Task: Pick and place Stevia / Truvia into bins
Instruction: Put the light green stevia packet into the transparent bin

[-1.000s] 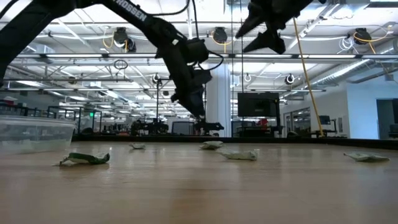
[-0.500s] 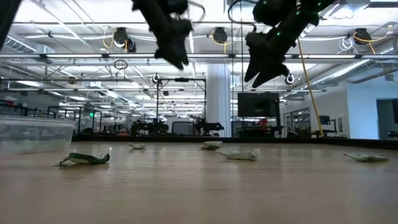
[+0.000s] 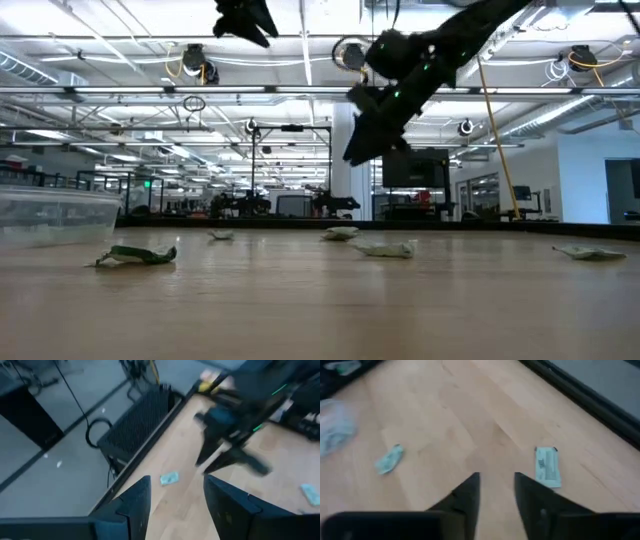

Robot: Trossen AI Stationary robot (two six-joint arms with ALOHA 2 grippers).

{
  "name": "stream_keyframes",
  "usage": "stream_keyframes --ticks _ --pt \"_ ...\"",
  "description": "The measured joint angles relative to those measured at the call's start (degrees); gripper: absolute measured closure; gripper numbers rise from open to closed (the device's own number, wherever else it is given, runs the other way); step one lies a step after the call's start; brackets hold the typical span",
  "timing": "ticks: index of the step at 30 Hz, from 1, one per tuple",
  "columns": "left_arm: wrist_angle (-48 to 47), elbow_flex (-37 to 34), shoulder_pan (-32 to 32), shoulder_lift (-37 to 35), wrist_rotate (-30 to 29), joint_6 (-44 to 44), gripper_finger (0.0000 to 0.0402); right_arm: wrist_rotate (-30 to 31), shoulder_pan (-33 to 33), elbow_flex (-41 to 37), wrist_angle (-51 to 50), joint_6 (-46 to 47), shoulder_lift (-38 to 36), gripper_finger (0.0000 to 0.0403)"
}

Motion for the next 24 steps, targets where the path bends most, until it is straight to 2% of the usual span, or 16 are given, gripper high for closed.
stream_keyframes --ticks 4,6,11,15,22,24 --pt "1.6 0.0 0.1 -2.5 -0.2 -0.3 0.0213 0.0 -1.2 0.6 3.4 3.5 6.2 0.037" --pt "1.4 0.0 0.1 -3.2 -0.3 -0.3 0.0213 0.1 -1.8 0.5 3.1 5.7 8.8 0.0394" --pt "1.1 0.0 0.1 -3.6 -1.6 -0.1 0.0213 7.0 -1.7 1.8 8.7 6.6 11.1 0.0401" --pt "1.1 0.0 0.1 -3.6 -1.7 0.1 0.0213 13.5 -1.6 2.1 6.8 6.8 12.6 0.0402" --pt "1.1 0.0 0.1 -3.6 -2.5 0.1 0.0213 13.5 -3.3 2.0 0.0 -0.8 12.7 0.0402" --pt "1.1 0.0 0.1 -3.6 -2.8 0.1 0.0213 11.0 -3.9 2.0 0.5 -0.7 12.2 0.0402"
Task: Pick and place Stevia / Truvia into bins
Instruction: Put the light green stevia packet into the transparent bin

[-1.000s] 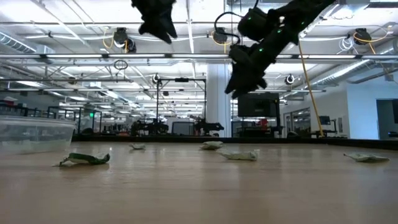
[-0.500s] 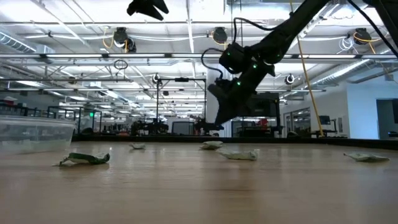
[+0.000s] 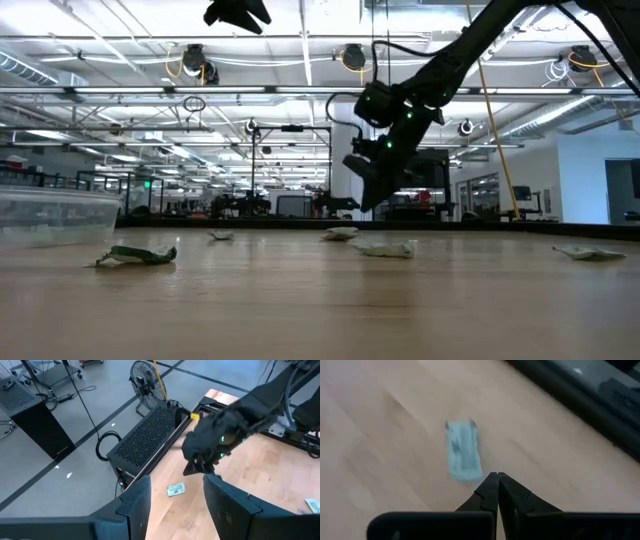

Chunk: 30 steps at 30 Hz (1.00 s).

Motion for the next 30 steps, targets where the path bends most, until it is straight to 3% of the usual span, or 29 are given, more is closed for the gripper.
stream_keyframes --ticks 6,12,18,25,30 --pt "0.2 -0.2 0.0 0.0 0.0 1.2 0.0213 -7.1 2.4 0.2 5.8 -7.8 -1.1 0.0403" --pt "0.2 -0.3 0.0 0.0 0.0 1.0 0.0213 -6.1 1.4 0.0 3.4 -11.6 1.7 0.0403" --pt "0.2 -0.3 0.0 0.0 0.0 1.0 0.0213 -7.4 -0.1 2.0 8.8 -10.5 5.0 0.0403" --pt "0.2 -0.3 0.0 0.0 0.0 -0.3 0.0213 -6.7 -0.5 7.6 1.7 -11.9 8.3 0.0403" --pt "0.1 -0.3 0.0 0.0 0.0 -0.7 0.0213 -11.9 -1.0 8.8 -3.2 -9.6 9.8 0.0403"
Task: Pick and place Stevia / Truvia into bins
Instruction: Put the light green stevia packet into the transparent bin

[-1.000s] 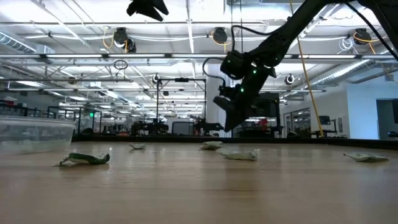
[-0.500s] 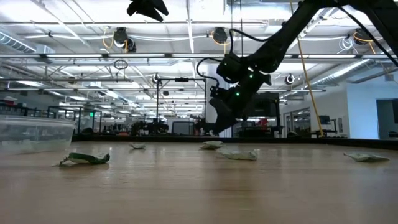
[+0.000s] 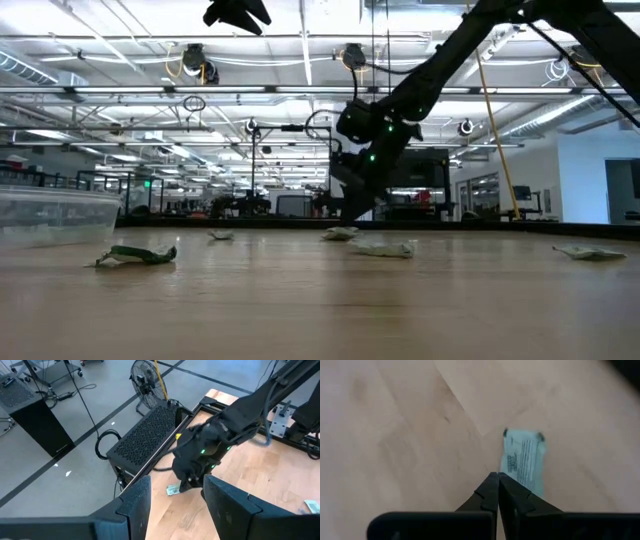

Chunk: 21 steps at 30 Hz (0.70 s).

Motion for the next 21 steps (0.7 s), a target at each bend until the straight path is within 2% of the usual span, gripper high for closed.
stream_keyframes --ticks 4,8,12,17,21 --pt "0.0 0.0 0.0 0.0 0.0 0.0 0.0213 -2.3 -0.6 0.1 -1.1 1.5 1.4 0.0403" --pt "-0.1 0.0 0.0 0.0 0.0 0.1 0.0213 -0.6 -0.5 0.2 -1.4 1.3 2.5 0.0403" --pt "-0.2 0.0 0.0 0.0 0.0 0.2 0.0213 -2.6 -0.5 0.1 -2.1 3.4 2.4 0.0403" --pt "-0.5 0.0 0.0 0.0 0.0 0.6 0.0213 -7.9 1.1 0.1 -10.0 7.5 2.4 0.0403" --pt "-0.5 0.0 0.0 0.0 0.0 0.6 0.0213 -8.5 4.8 0.0 -15.9 7.0 0.6 0.0403"
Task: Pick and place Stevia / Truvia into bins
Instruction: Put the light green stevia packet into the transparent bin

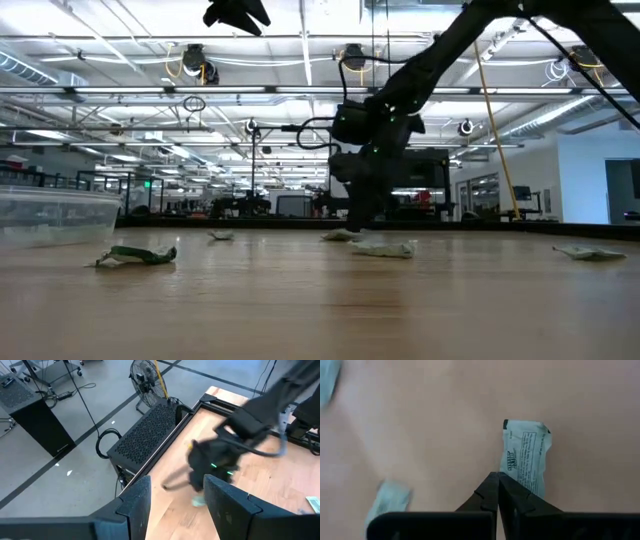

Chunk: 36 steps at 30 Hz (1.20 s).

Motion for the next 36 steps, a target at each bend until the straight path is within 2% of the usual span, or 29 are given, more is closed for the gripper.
stream_keyframes --ticks 4,6,10,13,17,21,25,28,30,36 --pt "0.0 0.0 0.0 0.0 0.0 0.0 0.0213 0.7 4.5 -0.4 -6.7 0.1 -4.0 0.0403" --pt "0.0 0.0 0.0 0.0 0.0 0.0 0.0213 3.1 6.9 -0.6 -8.6 0.0 -6.5 0.0403" --pt "0.0 0.0 0.0 0.0 0.0 -0.1 0.0213 11.0 10.6 -0.3 -6.2 0.0 -12.1 0.0403" --pt "0.0 0.0 -0.1 0.0 0.0 -1.0 0.0213 11.0 11.4 -0.3 -4.8 0.5 -16.0 0.0398" --pt "0.0 0.0 -0.9 0.0 0.0 -3.7 0.0213 11.2 10.8 -0.3 -7.8 1.3 -20.6 0.0368" --pt "-0.1 0.0 -2.4 0.0 0.1 -4.0 0.0213 13.8 9.6 -2.2 -9.6 2.6 -22.8 0.0317" --pt "0.0 0.0 -4.0 0.0 0.2 -5.1 0.0213 14.0 8.7 -8.9 -4.3 7.3 -22.9 0.0264" --pt "0.0 0.0 -5.3 0.0 0.2 -5.8 0.0213 14.1 8.7 -14.3 0.2 10.4 -22.9 0.0239" --pt "0.0 0.0 -6.1 0.0 0.2 -6.1 0.0213 14.3 8.8 -17.3 2.8 13.3 -23.0 0.0235" --pt "0.1 0.0 -7.5 0.0 0.0 -6.4 0.0213 19.9 8.7 -26.3 14.4 16.7 -23.0 0.0249"
